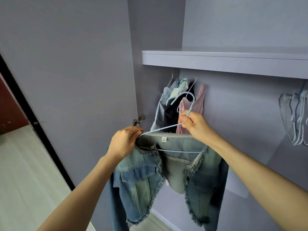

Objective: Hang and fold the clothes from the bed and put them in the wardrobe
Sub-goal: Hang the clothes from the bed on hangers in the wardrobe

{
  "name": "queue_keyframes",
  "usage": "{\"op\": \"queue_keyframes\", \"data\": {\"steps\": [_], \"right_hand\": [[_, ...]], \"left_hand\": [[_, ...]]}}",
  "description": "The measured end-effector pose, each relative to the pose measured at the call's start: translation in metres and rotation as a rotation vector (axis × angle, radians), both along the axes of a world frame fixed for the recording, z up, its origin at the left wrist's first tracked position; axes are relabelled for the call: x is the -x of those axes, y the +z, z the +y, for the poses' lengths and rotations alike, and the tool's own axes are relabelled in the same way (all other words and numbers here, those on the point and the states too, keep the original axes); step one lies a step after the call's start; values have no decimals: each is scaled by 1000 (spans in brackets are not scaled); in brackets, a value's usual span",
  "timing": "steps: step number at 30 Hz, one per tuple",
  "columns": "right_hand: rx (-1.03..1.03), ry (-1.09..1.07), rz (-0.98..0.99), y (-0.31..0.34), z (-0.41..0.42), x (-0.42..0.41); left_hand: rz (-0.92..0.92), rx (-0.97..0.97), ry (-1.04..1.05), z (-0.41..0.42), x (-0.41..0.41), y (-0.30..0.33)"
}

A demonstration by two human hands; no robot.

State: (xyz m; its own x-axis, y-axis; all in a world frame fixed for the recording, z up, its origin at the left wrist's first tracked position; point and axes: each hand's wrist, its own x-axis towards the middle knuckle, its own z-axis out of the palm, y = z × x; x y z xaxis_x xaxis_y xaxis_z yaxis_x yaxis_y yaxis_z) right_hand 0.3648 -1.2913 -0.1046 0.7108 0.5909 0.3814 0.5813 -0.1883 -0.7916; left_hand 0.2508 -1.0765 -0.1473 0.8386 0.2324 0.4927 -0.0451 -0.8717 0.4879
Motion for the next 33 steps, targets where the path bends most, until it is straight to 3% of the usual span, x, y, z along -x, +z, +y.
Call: {"op": "queue_keyframes", "data": {"steps": [9,14,20,27,31,33], "right_hand": [[29,-2,-34,-13,15,8],[-108,-136,3,-6,-7,-7],[-40,-144,-34,-10,-9,-7],[4,-123,-18,-9,2,3],[38,-43,8,-1,-8,10],[69,-111,-7,0,-31,4]], "left_hand": [[-57,96,-116,-29,-11,3],[107,-10,33,17,6,-16],[48,-85,-38,23,0,-22],[203,-69,-137,0,-8,-22],[15,63,-84,-16,-20,-28],[-74,64,-71,-13,-24,-29]]}}
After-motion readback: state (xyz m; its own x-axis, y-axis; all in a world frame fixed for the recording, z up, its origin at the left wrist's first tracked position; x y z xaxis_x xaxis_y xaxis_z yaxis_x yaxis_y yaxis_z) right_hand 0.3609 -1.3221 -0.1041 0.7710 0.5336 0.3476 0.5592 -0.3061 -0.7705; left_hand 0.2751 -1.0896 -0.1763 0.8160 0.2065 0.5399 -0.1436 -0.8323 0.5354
